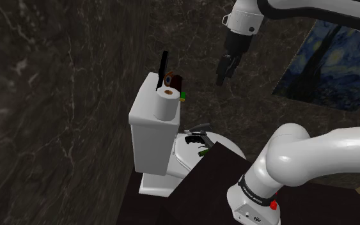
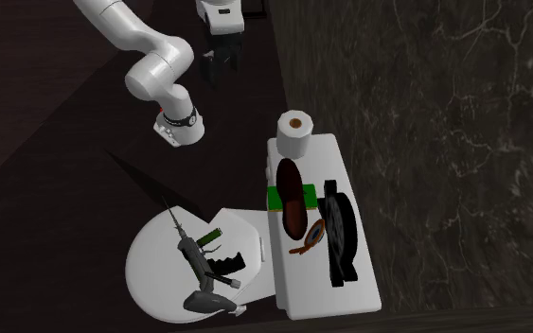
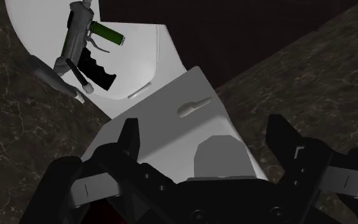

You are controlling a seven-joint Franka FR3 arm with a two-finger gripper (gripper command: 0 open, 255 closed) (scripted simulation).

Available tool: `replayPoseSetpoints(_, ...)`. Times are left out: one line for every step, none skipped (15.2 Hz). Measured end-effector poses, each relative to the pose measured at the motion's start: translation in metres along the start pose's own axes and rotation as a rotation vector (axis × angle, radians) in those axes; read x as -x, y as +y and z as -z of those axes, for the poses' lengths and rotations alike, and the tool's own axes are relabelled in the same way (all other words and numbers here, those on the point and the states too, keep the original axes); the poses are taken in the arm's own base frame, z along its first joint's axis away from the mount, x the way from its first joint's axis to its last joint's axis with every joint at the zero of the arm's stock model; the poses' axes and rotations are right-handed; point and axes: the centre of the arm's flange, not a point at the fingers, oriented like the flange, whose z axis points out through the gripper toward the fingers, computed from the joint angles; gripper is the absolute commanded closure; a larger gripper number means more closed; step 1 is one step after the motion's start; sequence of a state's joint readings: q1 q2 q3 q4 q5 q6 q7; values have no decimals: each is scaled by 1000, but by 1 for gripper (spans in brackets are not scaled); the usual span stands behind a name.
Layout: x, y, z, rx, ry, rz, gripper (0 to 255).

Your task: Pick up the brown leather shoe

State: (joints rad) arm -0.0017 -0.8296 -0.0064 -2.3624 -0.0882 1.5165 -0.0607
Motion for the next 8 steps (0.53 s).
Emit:
replayPoseSetpoints(0,0,0,0,0,0,0)
replayPoseSetpoints(-7,2,-1,-6,-4,-11,0)
replayPoseSetpoints(-18,6,-2,-14,-11,-28,0)
replayPoseSetpoints(-28,10,-5,-25,-21,-47,0)
replayPoseSetpoints(-42,14,-6,-36,-30,-69,0)
replayPoseSetpoints(-57,21,-7,-47,-39,-91,0)
replayPoseSetpoints(-71,25,-10,-59,-50,-113,0)
replayPoseSetpoints(-82,30,-14,-71,-60,-136,0)
